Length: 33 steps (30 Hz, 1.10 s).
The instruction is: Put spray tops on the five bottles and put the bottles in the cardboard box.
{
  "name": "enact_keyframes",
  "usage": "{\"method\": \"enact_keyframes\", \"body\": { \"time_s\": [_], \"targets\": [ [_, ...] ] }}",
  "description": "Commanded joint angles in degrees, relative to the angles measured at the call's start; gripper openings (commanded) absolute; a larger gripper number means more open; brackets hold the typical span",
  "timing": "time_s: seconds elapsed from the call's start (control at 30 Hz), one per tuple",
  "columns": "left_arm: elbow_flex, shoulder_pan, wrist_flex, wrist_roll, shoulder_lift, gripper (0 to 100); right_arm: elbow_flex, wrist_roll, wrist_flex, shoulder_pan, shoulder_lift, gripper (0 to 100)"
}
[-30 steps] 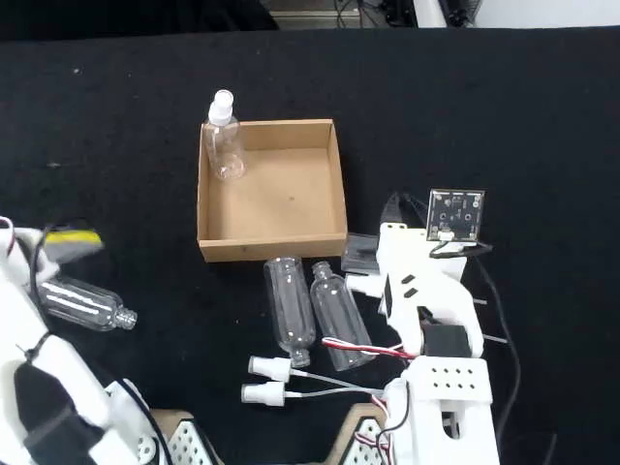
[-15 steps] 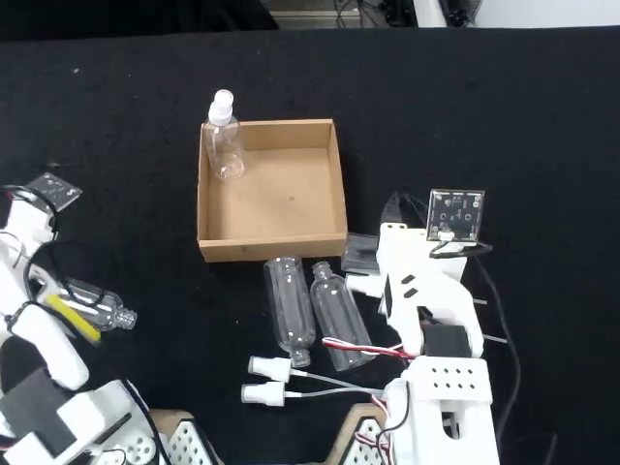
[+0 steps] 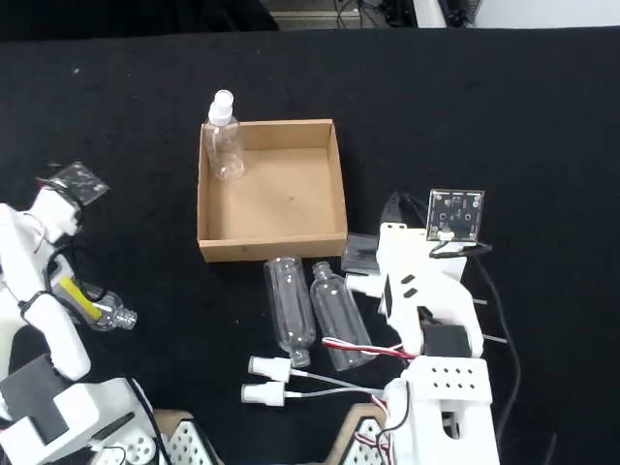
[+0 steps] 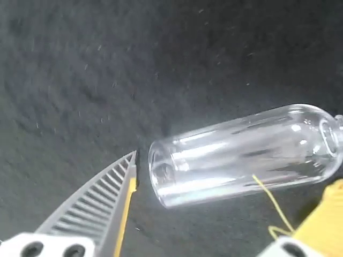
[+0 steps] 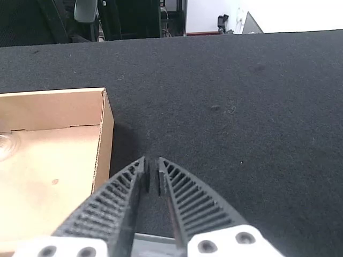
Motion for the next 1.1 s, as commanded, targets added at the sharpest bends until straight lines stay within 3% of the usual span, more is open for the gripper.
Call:
{"method": "enact_keyframes", "body": {
  "time_s": [0.0,0.2,0.7,0.8,0.9,1.07],
  "targets": [
    [1.36,1.36,-3.08,-4.92,0.62,47,-0.31,-0.09,-1.32,0.18,-1.27,1.5],
    [6.46,-3.12,-17.32,-9.49,5.63,47,-0.31,-0.09,-1.32,0.18,-1.27,1.5],
    [7.16,-3.12,-17.58,-8.79,5.71,45,-0.22,-0.09,-1.32,0.18,-1.27,1.5],
    [6.46,-3.30,-13.27,-8.79,4.40,30,-0.22,-0.09,-1.32,0.18,-1.27,1.5],
    [4.53,-2.68,-3.96,-8.44,1.32,13,-0.31,-0.09,-1.32,0.18,-1.27,1.5],
    [4.53,-0.57,9.32,-8.26,-3.52,9,-0.48,-0.09,-1.32,0.18,-1.27,1.5]
  ]
}}
